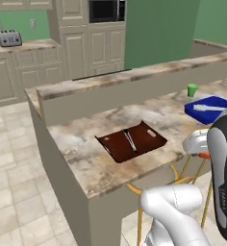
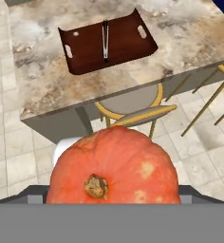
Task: Gather the squash and mushroom from the fridge and place them on a tray on the dining counter. Then gather the chicken drumstick and fish from the fridge and place them on the other tray.
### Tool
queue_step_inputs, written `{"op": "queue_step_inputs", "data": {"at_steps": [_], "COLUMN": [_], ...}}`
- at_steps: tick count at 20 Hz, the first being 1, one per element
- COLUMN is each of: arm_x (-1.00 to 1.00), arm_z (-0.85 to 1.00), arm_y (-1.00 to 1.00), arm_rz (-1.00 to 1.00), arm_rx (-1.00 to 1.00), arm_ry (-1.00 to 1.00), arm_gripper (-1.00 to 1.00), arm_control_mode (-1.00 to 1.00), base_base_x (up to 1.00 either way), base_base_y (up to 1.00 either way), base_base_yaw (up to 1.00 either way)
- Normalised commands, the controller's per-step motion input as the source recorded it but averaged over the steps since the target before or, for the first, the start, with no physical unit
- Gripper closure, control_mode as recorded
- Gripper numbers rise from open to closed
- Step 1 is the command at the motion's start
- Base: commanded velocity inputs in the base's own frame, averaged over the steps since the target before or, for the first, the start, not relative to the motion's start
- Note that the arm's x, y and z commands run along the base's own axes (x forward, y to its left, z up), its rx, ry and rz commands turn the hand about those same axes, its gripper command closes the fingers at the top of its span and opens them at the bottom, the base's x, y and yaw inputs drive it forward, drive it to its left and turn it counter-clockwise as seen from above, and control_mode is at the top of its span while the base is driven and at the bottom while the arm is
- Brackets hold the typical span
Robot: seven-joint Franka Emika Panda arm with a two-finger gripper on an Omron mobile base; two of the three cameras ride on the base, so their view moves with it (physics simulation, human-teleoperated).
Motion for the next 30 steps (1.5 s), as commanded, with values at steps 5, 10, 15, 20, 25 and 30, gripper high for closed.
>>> {"op": "queue_step_inputs", "data": {"at_steps": [5,10,15,20,25,30], "arm_x": [0.00,0.00,0.00,0.00,0.00,0.00], "arm_z": [0.00,0.00,0.00,0.00,0.00,0.00], "arm_y": [0.00,0.00,0.00,0.00,0.00,0.00], "arm_rz": [0.00,0.00,0.00,0.00,0.00,0.00], "arm_rx": [0.00,0.00,0.00,0.00,0.00,0.00], "arm_ry": [0.00,0.00,0.00,0.00,0.00,0.00], "arm_gripper": [1.00,1.00,1.00,1.00,1.00,1.00], "arm_control_mode": [1.00,1.00,1.00,1.00,1.00,1.00], "base_base_x": [0.00,0.03,0.23,0.37,0.52,0.61], "base_base_y": [-1.00,-1.00,-1.00,-1.00,-0.90,-0.53], "base_base_yaw": [-0.01,0.00,0.00,0.05,0.09,0.14]}}
